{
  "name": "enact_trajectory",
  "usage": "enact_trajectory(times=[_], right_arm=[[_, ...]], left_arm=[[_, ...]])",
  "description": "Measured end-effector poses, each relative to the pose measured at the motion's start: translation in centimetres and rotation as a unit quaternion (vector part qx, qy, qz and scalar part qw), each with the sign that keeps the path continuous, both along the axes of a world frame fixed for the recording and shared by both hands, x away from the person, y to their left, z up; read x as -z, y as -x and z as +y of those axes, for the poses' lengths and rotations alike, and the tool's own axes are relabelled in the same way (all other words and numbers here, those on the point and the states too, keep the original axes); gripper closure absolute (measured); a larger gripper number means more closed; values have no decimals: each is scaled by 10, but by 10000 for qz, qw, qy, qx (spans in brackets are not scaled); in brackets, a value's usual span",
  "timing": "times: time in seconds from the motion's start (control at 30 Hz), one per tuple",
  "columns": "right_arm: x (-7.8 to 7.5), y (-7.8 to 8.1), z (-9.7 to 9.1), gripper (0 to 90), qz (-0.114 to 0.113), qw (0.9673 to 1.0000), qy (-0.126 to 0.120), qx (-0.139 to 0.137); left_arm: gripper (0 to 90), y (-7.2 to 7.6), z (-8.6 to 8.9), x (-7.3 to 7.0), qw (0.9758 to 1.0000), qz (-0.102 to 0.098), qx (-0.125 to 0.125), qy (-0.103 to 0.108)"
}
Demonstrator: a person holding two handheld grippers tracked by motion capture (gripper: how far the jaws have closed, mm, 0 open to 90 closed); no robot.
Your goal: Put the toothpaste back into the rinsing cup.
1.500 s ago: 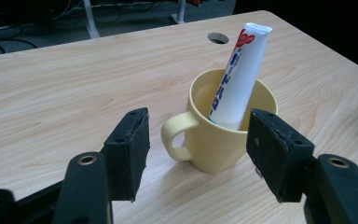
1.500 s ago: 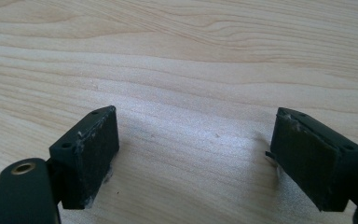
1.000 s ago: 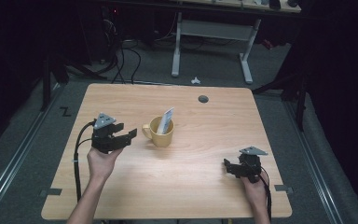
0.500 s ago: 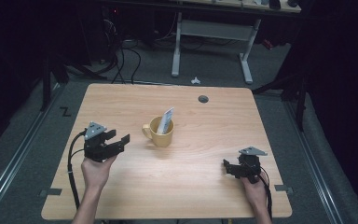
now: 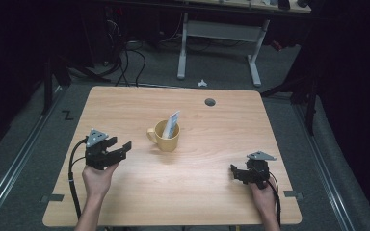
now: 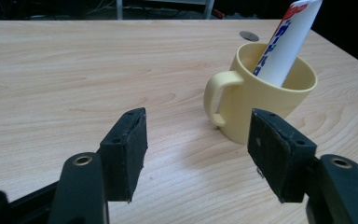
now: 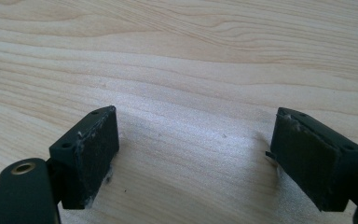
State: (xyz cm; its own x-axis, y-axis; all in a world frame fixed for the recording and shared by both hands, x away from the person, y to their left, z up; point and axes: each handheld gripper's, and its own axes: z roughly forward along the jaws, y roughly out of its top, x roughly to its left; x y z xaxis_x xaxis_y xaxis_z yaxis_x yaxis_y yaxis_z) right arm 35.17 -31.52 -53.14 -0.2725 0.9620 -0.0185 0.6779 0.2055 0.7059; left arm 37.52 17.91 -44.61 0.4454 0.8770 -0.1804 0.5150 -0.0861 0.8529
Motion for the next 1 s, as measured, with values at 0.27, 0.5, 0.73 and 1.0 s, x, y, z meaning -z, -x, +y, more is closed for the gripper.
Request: enact_trajectory(times=[0.27,0.5,0.73,1.0], right_arm=[[0,0,0,154,5,10000,-5,7],[0,0,0,153,-5,10000,7,-10],[0,0,0,153,-1,10000,3,-4],[0,0,0,153,-6,10000,8,-12]], left_arm=[[382,3,7,7,9999,36,-101,23],[380,4,11,10,9999,51,-157,41],[381,6,13,14,9997,43,-204,105],[381,7,14,21,9997,88,-230,71]])
